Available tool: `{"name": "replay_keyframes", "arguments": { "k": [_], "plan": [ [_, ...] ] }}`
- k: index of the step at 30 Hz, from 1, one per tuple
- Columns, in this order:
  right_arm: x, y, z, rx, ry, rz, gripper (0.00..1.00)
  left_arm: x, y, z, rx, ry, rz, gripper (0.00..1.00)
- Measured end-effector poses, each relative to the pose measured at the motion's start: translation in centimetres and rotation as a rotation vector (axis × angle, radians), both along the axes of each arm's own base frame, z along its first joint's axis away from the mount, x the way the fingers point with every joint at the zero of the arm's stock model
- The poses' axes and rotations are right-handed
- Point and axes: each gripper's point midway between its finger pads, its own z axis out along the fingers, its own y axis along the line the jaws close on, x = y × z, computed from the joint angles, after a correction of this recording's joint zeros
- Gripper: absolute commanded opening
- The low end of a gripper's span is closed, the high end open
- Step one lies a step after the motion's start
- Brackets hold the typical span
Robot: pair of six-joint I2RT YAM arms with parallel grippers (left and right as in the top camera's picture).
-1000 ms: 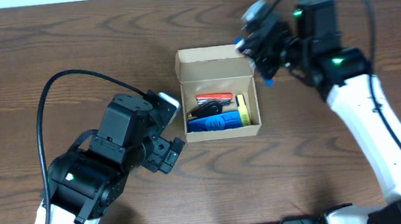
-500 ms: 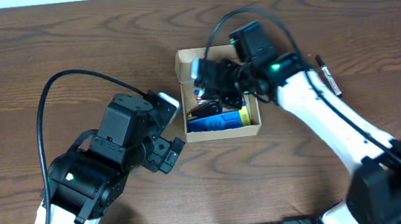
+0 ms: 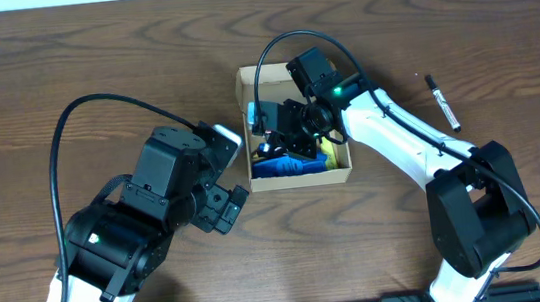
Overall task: Pack container
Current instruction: 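Lower the blue marker into the box and open right gripper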
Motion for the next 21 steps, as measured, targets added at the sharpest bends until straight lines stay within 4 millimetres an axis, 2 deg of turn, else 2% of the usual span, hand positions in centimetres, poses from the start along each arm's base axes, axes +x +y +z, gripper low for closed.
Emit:
{"name": "replay_keyframes", "arguments": {
  "k": [4, 6, 7, 9, 13, 17, 19, 21],
  "plan": [
    [-0.4, 0.1, -0.1, -0.005, 0.010, 0.009, 0.03, 0.0, 0.0, 0.0, 0.000, 0.000, 0.000, 0.95],
    [-0.7, 0.2, -0.1, -0.009, 0.018, 0.013, 0.25, 0.0, 0.0, 0.0, 0.000, 0.000, 0.000, 0.95],
    [-0.8, 0.2, -0.2, -0.011, 0.021, 0.014, 0.46, 0.0, 0.0, 0.0, 0.000, 0.000, 0.000, 0.95],
    [-0.9, 0.1, -0.2, -0.014, 0.026, 0.015, 0.55, 0.0, 0.0, 0.0, 0.000, 0.000, 0.000, 0.95],
    [-1.0, 0.1, -0.2, -0.014, 0.037, 0.000, 0.59, 0.0, 0.0, 0.0, 0.000, 0.000, 0.000, 0.95],
    [-0.7, 0.1, 0.2, -0.007, 0.047, -0.036, 0.56, 0.0, 0.0, 0.0, 0.000, 0.000, 0.000, 0.95],
    [-0.6, 0.0, 0.9, 0.003, 0.047, -0.061, 0.54, 0.0, 0.0, 0.0, 0.000, 0.000, 0.000, 0.95],
    [-0.1, -0.4, 2.4, 0.023, 0.024, -0.091, 0.52, 0.0, 0.0, 0.0, 0.000, 0.000, 0.000, 0.95]
  ]
}}
